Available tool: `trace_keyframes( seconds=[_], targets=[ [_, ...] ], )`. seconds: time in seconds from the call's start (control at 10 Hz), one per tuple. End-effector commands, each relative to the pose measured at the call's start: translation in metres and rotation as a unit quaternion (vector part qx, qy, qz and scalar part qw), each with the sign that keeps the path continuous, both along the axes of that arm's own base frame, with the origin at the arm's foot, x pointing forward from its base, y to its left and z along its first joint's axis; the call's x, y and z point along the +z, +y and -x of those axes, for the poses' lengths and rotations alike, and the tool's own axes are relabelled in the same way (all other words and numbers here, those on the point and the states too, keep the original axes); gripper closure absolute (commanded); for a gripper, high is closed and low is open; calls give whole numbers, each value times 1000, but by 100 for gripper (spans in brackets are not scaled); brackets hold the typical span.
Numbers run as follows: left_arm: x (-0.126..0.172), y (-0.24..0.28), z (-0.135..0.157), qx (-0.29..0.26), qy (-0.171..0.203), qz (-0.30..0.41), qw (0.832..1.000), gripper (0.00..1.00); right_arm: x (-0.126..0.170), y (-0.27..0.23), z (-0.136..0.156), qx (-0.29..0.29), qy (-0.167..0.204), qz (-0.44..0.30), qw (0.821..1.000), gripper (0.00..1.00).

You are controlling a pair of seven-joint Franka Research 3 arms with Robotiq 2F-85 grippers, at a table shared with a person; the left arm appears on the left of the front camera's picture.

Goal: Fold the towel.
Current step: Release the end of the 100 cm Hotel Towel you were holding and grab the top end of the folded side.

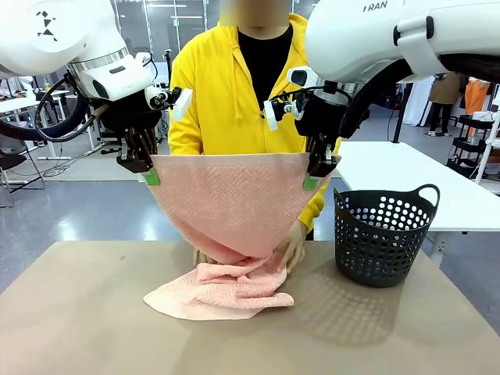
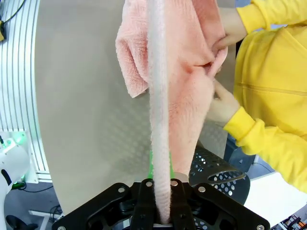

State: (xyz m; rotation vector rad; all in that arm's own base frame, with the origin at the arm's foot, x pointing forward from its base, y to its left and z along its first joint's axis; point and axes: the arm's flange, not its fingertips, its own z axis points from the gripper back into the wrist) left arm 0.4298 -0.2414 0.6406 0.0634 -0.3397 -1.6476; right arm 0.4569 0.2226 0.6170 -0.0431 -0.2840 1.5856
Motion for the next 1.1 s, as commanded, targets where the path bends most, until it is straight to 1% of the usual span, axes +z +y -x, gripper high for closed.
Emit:
trace_keyframes(
  seconds=[0.0, 1.0],
  targets=[
    [0, 1, -1, 1, 0, 0, 1000, 100, 0, 0, 0, 0, 0, 1, 1000, 100],
    [0, 1, -1, 1, 0, 0, 1000, 100, 0, 0, 0, 0, 0, 1, 1000, 100]
  ],
)
